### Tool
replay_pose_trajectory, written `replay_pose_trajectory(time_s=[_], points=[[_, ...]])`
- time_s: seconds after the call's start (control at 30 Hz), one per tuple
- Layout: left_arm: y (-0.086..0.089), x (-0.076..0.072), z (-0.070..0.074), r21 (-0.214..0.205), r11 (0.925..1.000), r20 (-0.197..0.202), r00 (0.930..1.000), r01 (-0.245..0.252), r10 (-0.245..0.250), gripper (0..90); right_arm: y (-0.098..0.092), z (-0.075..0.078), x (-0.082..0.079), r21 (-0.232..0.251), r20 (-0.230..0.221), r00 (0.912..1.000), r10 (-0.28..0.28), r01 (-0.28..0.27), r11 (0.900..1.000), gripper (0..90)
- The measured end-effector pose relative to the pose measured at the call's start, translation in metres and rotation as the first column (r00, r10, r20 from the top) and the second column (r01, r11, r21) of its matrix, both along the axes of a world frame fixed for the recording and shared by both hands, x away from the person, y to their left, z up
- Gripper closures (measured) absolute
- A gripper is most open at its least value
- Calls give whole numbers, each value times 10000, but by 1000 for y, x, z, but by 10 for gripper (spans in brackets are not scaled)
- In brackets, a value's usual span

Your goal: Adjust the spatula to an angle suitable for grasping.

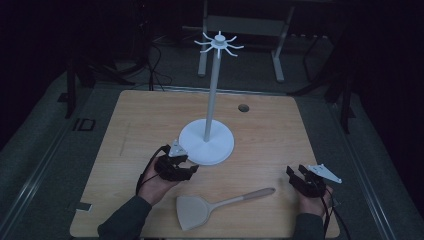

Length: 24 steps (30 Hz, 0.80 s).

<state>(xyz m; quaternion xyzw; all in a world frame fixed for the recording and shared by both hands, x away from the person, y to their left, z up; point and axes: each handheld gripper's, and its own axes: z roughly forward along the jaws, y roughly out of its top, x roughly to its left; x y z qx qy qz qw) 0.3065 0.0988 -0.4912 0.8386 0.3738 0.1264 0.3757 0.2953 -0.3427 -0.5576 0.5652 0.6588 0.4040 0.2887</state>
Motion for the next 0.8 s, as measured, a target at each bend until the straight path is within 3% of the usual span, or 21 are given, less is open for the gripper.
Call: replay_pose_trajectory(time_s=[0.47, 0.6, 0.8], points=[[-37, -7, -9, 190, 9928, -629, 9911, 1185, -1171, 490, -1, -1, 0, -30, -41, 10000, -56, 56, 10000, 460], [-50, -13, -18, 615, 9810, -891, 9799, 1842, -1784, 496, -1, -1, 0, -66, -44, 10000, -60, 60, 10000, 459], [-62, -19, -26, 776, 9684, -1213, 9664, 2371, -2268, 501, -1, -2, 1, -90, -64, 9999, -82, 82, 9999, 450]])
